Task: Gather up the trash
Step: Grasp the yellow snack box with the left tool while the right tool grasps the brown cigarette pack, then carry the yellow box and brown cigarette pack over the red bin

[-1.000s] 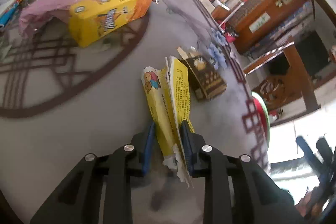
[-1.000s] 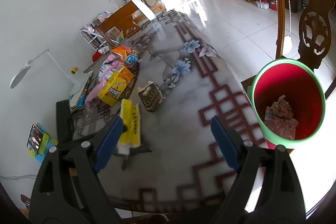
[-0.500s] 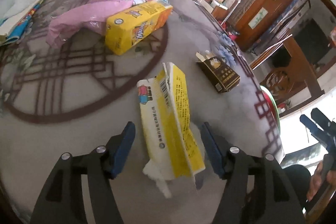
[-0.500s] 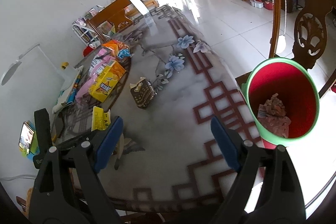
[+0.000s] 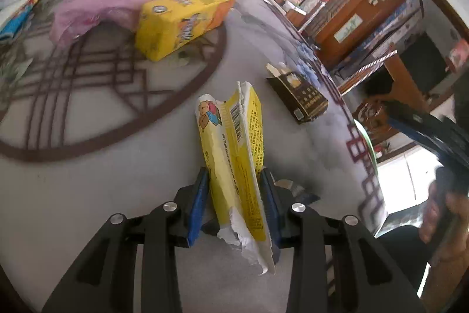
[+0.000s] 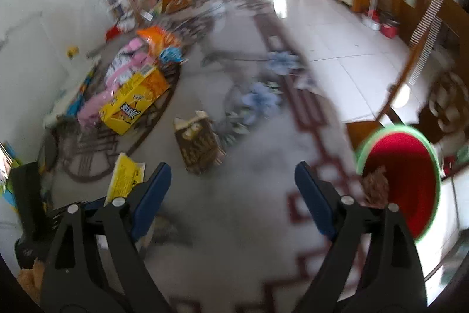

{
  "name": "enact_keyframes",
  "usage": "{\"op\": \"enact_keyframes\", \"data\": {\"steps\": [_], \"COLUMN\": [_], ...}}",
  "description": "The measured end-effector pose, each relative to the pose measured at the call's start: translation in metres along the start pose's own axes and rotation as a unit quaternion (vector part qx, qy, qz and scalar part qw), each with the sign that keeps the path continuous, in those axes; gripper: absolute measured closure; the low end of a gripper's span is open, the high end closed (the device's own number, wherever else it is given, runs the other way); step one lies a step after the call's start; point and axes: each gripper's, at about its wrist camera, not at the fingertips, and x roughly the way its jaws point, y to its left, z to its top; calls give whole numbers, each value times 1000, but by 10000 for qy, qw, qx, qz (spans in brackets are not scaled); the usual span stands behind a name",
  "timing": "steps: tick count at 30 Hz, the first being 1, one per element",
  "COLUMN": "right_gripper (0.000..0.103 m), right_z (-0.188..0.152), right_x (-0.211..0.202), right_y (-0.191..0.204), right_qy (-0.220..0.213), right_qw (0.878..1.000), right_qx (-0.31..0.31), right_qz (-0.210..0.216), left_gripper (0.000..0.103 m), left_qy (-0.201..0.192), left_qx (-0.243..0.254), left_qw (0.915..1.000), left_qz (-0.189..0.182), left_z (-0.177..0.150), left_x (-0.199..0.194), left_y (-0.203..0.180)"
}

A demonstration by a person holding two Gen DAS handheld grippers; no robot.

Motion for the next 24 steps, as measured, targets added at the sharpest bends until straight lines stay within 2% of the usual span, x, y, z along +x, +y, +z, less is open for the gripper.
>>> {"op": "enact_keyframes", "data": {"steps": [3, 7, 13, 14, 17, 18, 24], "right_gripper": [16, 16, 17, 20, 42, 54, 54], "right_z": [18, 23, 21, 19, 13, 12, 6], "right_x": [41, 75, 100, 102, 105, 105, 87], "right_y": [22, 50, 58, 59, 61, 60, 55], "right_qy": [409, 721, 1031, 1077, 1187, 1212, 1052], "right_qw": [9982, 9915, 9887, 9878, 9859, 9858, 9907], "right_qx": [-423, -1039, -1063, -1098, -1146, -1134, -860], "right_qz": [-85, -315, -231, -250, -269, -254, 42], "left_gripper": [70, 69, 68, 68, 68, 68, 68], "left_qy": [-76, -180, -160, -150, -136, -130, -104], "left_qx": [11, 4, -26, -26, -29, -32, -68], "left_qw": [9999, 9997, 9998, 9998, 9999, 9999, 9999], "left_qz": [152, 154, 95, 86, 66, 61, 37], "left_z": [2, 6, 8, 8, 8, 8, 8], "left_x": [-5, -15, -15, -15, -14, -13, -10], "left_y": [2, 5, 8, 7, 8, 8, 10]}}
